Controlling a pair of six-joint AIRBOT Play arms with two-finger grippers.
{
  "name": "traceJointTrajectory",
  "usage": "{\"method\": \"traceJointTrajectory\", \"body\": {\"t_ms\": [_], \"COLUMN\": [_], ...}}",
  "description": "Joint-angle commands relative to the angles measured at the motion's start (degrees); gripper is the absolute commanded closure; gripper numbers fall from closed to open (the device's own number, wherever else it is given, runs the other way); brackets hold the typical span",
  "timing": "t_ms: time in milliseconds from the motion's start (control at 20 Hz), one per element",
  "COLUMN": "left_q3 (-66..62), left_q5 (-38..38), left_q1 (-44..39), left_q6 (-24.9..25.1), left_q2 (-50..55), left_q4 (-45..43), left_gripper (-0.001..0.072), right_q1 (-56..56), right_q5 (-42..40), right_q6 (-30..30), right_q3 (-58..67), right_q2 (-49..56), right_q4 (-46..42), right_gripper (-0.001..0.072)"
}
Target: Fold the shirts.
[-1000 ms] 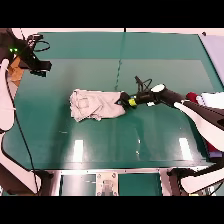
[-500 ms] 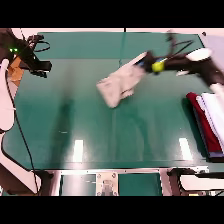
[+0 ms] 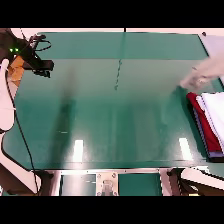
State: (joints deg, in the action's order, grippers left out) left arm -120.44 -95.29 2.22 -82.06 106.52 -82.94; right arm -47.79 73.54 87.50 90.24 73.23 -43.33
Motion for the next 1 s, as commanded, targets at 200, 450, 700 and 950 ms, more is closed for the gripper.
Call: {"method": "traceJointTrajectory", "body": {"t_ms": [200,450,700,950], "left_q3": [-0.07,-0.07,-0.07,-0.07], "left_q5": [0.04,0.04,-0.28,-0.98], "left_q1": [0.02,-0.39,-0.39,-0.39], "left_q6": [0.02,0.04,0.07,0.26], "left_q2": [-0.02,-0.02,-0.02,-0.02], "left_q4": [1.11,1.88,4.09,4.66], "left_gripper": [0.0685,0.0685,0.0685,0.0685], "right_q1": [-18.29,-19.52,-19.52,-19.43], "right_q5": [7.58,11.52,14.69,17.03], "right_q6": [2.01,4.79,9.68,12.63], "right_q3": [0.31,-6.08,-20.57,-24.94], "right_q2": [-6.03,-8.46,-9.14,-9.11], "right_q4": [-15.82,-27.87,-44.72,-52.24], "right_gripper": [0.07,0.07,0.0699,0.0021]}}
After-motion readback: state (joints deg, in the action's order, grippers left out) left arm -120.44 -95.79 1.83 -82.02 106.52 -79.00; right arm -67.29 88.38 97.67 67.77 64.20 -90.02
